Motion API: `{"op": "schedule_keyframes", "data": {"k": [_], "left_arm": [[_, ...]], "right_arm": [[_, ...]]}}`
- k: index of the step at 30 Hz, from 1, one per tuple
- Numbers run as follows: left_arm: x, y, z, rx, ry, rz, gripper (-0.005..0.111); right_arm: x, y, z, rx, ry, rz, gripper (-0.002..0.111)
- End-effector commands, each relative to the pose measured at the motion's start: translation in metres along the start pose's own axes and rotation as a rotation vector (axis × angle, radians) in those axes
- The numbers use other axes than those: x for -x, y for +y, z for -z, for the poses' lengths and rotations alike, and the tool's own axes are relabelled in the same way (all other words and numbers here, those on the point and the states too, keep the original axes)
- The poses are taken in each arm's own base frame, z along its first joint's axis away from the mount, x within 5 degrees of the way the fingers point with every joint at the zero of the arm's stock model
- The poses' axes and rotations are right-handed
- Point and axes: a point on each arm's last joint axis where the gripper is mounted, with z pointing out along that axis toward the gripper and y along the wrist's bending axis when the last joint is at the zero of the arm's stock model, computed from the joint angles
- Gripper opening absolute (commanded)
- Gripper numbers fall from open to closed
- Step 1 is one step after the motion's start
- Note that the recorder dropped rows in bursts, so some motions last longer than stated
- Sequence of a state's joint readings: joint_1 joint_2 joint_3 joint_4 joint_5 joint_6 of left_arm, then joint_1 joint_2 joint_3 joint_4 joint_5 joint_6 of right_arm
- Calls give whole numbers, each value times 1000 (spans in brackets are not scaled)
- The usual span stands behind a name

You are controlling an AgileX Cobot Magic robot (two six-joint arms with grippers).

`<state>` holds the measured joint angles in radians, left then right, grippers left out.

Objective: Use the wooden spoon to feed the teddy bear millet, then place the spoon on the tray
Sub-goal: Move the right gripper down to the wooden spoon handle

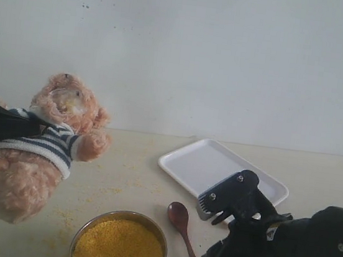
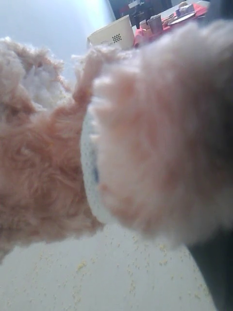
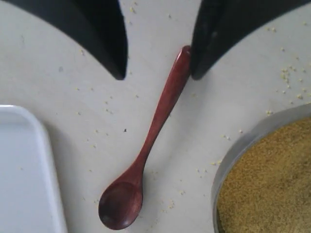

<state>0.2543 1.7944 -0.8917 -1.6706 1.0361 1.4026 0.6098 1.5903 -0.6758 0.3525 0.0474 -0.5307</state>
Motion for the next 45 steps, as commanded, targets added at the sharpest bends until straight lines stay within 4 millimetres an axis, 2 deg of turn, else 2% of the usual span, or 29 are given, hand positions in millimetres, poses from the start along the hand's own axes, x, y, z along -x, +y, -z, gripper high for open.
{"op": "schedule_keyframes", "data": {"k": [1,3,7,11,13,27,29,31,33,36,45], "left_arm": [[2,1,1,15,-19,1,4],[2,1,1,19,-20,-4,4],[2,1,1,18,-15,-6,4],[0,1,1,19,5,-19,4],[-1,2,1,21,13,-24,4],[-1,1,1,18,13,-23,4],[-1,1,1,18,13,-23,4],[-1,1,1,18,13,-23,4],[-1,1,1,18,13,-23,4],[-1,1,1,21,13,-23,4],[-1,1,1,21,13,-23,4]], "right_arm": [[2,-1,-2,-26,-45,-21,60],[4,0,-2,-32,-65,-74,60],[6,7,-5,-25,-79,-64,60],[-3,8,-21,-25,-34,-90,60],[-6,8,-26,-24,-18,-138,60],[-28,10,-57,-38,68,-180,60],[-31,10,-60,-40,76,-181,54],[-31,11,-61,-39,80,-181,38],[-31,11,-61,-39,80,-181,16],[-32,11,-61,-39,82,-183,-1],[-31,11,-60,-38,79,-183,0]]}}
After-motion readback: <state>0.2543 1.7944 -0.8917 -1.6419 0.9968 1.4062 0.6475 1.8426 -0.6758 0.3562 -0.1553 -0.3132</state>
